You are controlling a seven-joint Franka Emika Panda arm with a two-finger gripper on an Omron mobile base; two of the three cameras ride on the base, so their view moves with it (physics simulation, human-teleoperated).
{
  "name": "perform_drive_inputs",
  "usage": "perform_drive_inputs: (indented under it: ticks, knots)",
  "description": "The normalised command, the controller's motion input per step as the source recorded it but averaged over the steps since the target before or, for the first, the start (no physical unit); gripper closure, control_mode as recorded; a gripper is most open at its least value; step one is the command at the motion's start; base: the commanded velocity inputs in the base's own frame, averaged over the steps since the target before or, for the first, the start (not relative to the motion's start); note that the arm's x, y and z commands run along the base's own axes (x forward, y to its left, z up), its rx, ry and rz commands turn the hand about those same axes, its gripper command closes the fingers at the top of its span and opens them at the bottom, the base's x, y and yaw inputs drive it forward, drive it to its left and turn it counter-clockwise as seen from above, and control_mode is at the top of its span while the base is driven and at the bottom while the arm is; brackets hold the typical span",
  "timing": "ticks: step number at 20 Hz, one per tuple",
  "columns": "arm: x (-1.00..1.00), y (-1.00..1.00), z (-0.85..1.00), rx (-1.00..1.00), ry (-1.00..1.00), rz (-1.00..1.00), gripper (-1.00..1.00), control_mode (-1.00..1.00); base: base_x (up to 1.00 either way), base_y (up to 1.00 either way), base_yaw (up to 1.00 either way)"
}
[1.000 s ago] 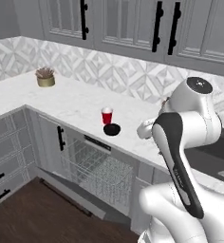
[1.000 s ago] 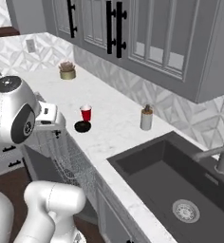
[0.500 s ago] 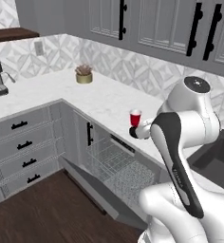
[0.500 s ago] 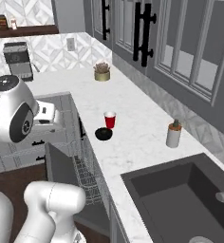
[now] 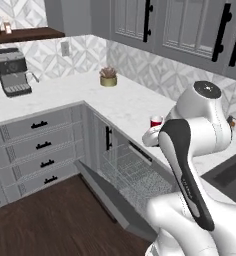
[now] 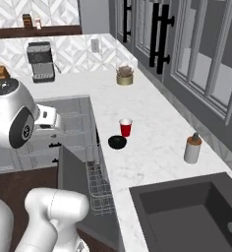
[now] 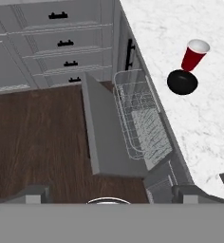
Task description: Pick up the cup and bowl from the counter, place them in the dishwasher, and close the dishwasher door.
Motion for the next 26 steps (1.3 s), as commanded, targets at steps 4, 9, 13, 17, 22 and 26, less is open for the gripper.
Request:
perform_drive_inputs:
  ticks: [4,9,13,17,22,26]
  knots:
    - [0.0,0.0,0.0,0.0,0.0,0.0,-1.0,1.0,0.25,-0.31,0.17]
    - [0.34,-0.11,0.0,0.0,0.05,0.0,-1.0,-1.0,0.14,-0.11,0.01]
    - [0.78,0.0,-0.07,-0.02,0.06,0.0,-1.0,-1.0,0.0,0.0,0.0]
    - [0.95,0.0,-0.23,-0.05,0.07,0.0,-1.0,-1.0,0.0,0.0,0.0]
    - [0.94,-0.04,-0.28,-0.06,0.09,0.0,-1.0,-1.0,0.0,0.0,0.0]
    - [0.87,-0.23,-0.3,-0.03,0.06,0.0,-1.0,-1.0,0.0,0.0,0.0]
